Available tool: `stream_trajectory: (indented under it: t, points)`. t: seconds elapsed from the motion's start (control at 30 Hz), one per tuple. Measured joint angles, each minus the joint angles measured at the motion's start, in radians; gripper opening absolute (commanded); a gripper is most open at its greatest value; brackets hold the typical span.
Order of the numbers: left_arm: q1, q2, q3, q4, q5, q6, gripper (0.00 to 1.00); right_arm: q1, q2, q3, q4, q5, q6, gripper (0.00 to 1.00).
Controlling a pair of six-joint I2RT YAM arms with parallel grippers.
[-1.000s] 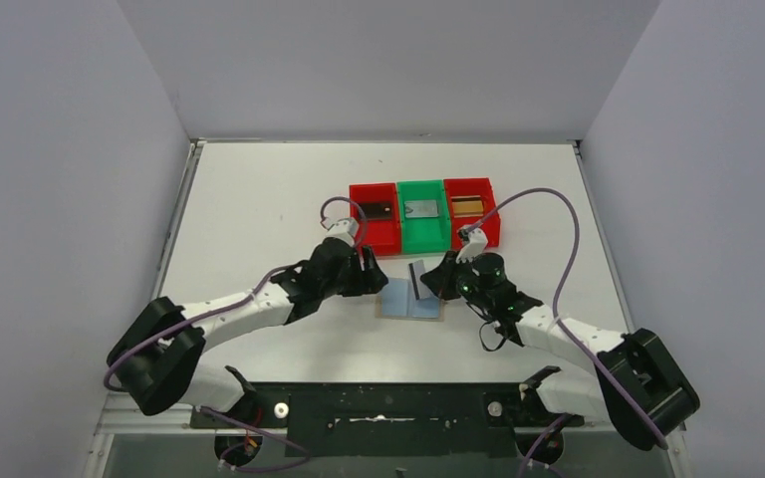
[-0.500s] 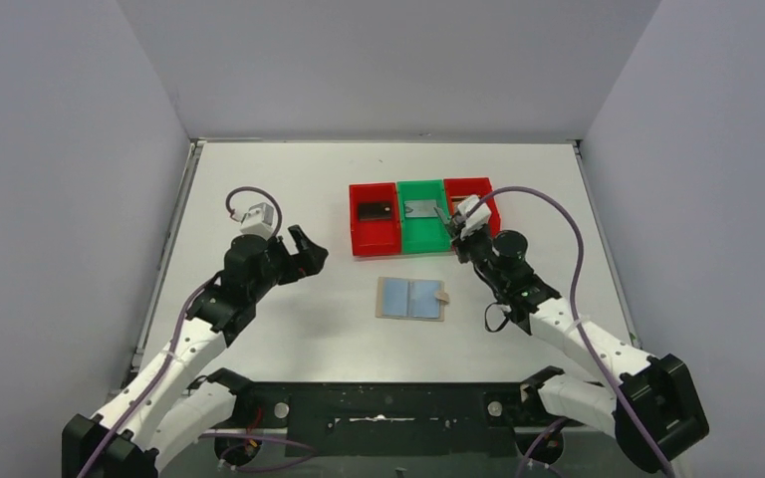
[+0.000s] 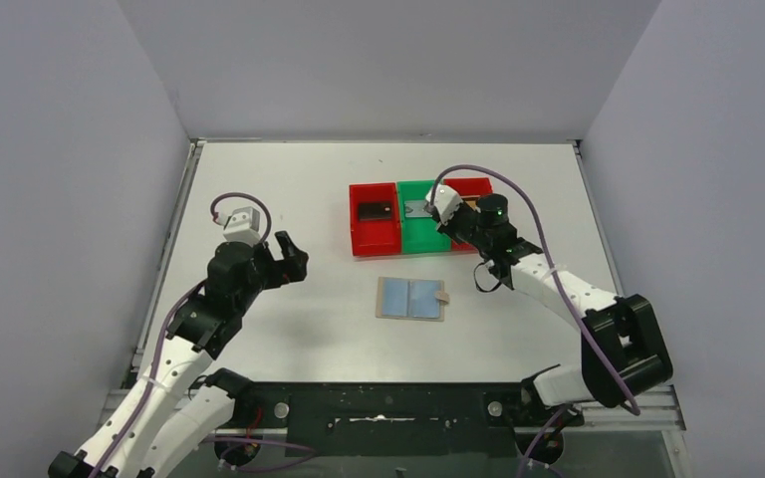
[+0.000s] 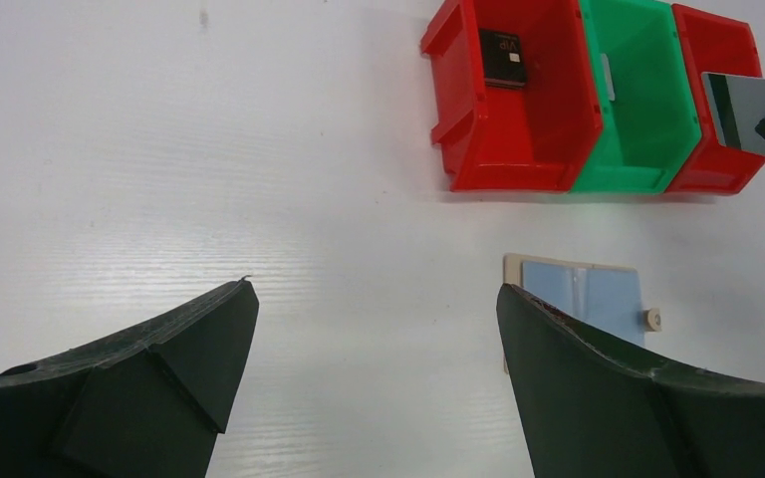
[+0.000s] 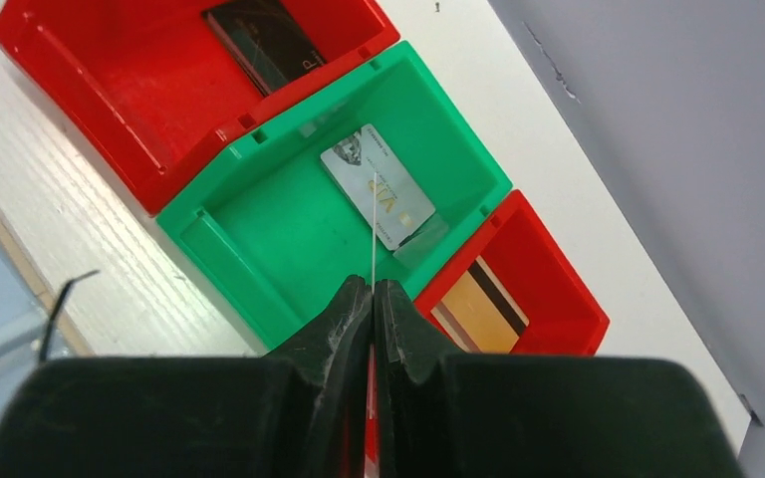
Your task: Take the credit cards out of the card holder
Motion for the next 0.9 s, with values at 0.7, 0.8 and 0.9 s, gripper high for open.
stream_trajectory:
  t: [0.7,0.8,0.9]
  points:
    - [0.004,-0.013,0.000,-0.032,-0.048,0.024,0.94,-0.006,0.361,0.317,-0.187,-0.066,-0.496,0.00]
    - [0.007,-0.011,0.000,-0.032,-0.048,0.024,0.94,-0.005,0.383,0.338,-0.190,-0.070,-0.524,0.00]
    - [0.008,-0.011,0.000,-0.032,-0.048,0.024,0.94,-0.001,0.388,0.341,-0.189,-0.066,-0.538,0.00]
